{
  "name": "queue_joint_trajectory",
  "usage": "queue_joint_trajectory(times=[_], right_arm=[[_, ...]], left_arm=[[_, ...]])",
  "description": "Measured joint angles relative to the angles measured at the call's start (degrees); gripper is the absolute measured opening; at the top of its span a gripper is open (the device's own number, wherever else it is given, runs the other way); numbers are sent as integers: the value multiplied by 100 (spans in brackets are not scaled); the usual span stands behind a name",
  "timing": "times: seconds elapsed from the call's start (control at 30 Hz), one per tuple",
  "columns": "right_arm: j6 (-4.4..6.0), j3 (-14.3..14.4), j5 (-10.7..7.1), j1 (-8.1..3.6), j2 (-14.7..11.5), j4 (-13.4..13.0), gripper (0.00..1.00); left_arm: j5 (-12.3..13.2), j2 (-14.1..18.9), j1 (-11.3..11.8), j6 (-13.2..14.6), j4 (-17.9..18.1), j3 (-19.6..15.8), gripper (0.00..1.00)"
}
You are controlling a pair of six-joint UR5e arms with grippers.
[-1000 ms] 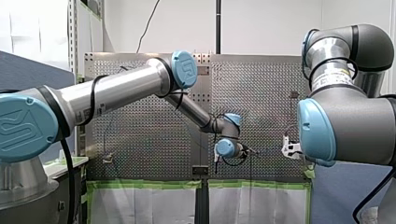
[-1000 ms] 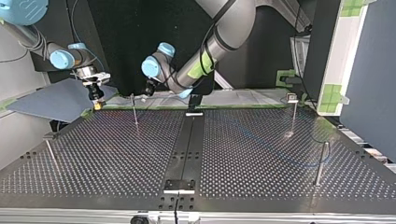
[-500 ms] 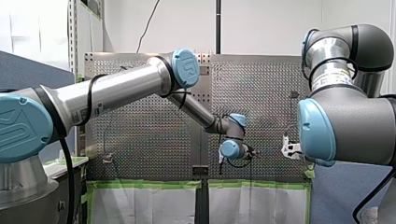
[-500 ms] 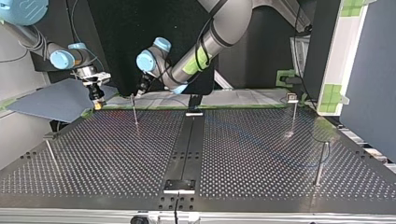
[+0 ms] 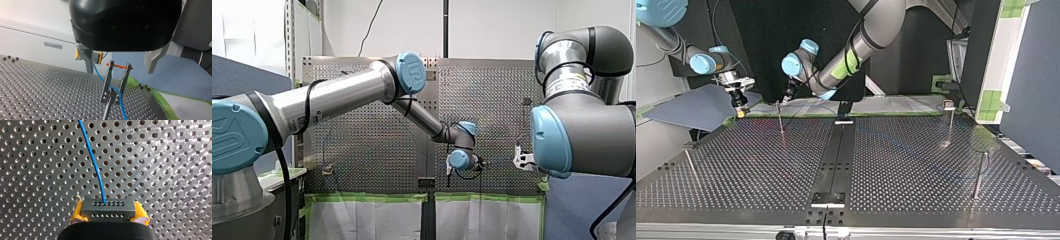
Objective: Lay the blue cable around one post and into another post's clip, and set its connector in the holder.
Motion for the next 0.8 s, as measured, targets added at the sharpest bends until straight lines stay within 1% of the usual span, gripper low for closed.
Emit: queue_joint_trajectory(times=[0.2, 0.3, 0.4, 0.53, 0.63, 0.7, 0.73, 0.8], right_arm=[[0, 0, 0, 14, 0, 32, 0], [0, 0, 0, 18, 0, 65, 0], [-16, 0, 1, 19, 0, 113, 0], [-47, 0, 14, 15, 0, 170, 0], [-85, 0, 87, 2, 0, 229, 0], [-138, 0, 178, -17, 0, 273, 0], [-169, 0, 220, -28, -4, 294, 0], [-266, 0, 332, -60, -28, 370, 0]], left_arm=[[-43, 5, 3, 6, -6, -79, 100], [-161, 86, 7, 17, -30, -181, 100], [-331, 244, 7, 23, -1, -344, 100], [-563, 472, 21, 21, 156, -574, 100], [-717, 625, 44, 28, 298, -728, 100], [-810, 719, 58, 34, 388, -821, 100], [-871, 779, 68, 43, 447, -882, 100], [-959, 868, 86, 64, 537, -970, 100]])
